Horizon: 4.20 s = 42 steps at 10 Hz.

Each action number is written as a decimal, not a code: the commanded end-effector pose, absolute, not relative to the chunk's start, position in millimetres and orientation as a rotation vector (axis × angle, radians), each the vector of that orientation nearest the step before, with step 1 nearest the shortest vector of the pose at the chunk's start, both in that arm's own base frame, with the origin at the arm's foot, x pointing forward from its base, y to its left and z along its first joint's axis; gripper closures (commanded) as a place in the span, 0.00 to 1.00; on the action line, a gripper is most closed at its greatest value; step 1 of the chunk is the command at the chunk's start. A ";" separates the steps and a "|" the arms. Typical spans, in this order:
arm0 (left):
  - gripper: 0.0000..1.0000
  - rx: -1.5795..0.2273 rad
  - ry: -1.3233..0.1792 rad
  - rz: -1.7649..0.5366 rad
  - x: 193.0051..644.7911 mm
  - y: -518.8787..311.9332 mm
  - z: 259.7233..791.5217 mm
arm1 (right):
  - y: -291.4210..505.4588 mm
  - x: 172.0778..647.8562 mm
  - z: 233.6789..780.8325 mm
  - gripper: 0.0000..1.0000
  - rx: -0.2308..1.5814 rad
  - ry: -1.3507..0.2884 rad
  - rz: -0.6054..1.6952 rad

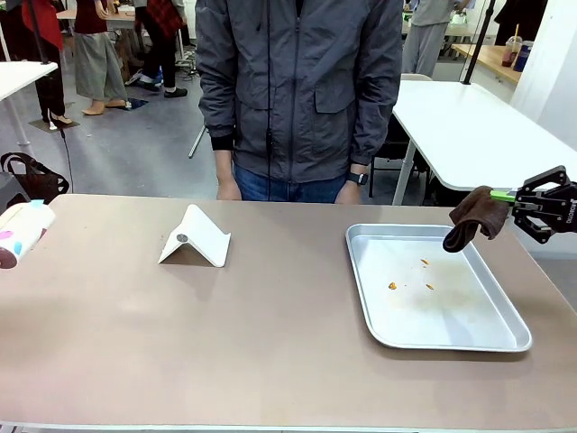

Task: Clean the surface of the table.
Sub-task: Clean the area not pointed to by the person.

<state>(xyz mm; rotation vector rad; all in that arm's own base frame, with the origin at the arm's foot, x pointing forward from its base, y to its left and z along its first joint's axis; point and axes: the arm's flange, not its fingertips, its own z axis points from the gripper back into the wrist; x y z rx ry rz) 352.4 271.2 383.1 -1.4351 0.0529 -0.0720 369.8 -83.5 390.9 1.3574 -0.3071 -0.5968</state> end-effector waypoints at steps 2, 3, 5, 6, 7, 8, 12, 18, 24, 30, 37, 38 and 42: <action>0.78 -1.450 0.045 -0.078 349.2 272.1 387.2 | -83.5 369.8 390.9 0.91 1.357 -0.307 -0.597; 0.78 -1.450 0.045 -0.078 349.2 272.1 387.2 | -77.8 372.1 400.1 0.91 1.291 -0.311 -0.475; 0.78 -1.450 0.045 -0.078 349.2 272.1 387.2 | -59.8 386.7 418.3 0.91 0.989 -0.418 -0.168; 0.78 -1.450 0.045 -0.078 349.2 272.1 387.2 | -54.1 394.7 419.0 0.91 0.864 -0.415 -0.037; 0.78 -1.450 0.045 -0.078 349.2 272.1 387.2 | -48.8 401.6 415.7 0.91 0.787 -0.421 0.028; 0.78 -1.450 0.045 -0.078 349.2 272.1 387.2 | -44.6 406.9 411.4 0.91 0.732 -0.440 0.120; 0.78 -1.450 0.045 -0.078 349.2 272.1 387.2 | -34.3 420.5 388.6 0.91 0.491 -0.486 0.240; 0.78 -1.450 0.045 -0.078 349.2 272.1 387.2 | -44.1 439.7 350.2 0.91 0.357 -0.515 0.145; 0.78 -1.450 0.045 -0.078 349.2 272.1 387.2 | -12.2 448.5 296.3 0.91 0.510 -0.415 0.126; 0.78 -1.450 0.045 -0.078 349.2 272.1 387.2 | 41.9 441.0 280.8 0.91 0.649 -0.288 0.145; 0.78 -1.450 0.045 -0.078 349.2 272.1 387.2 | 103.6 416.1 282.1 0.91 0.688 -0.269 0.276; 0.78 -1.450 0.045 -0.078 349.2 272.1 387.2 | 105.5 413.6 283.7 0.91 0.679 -0.277 0.287; 0.78 -1.450 0.045 -0.078 349.2 272.1 387.2 | 94.2 418.4 276.5 0.91 0.542 -0.307 0.268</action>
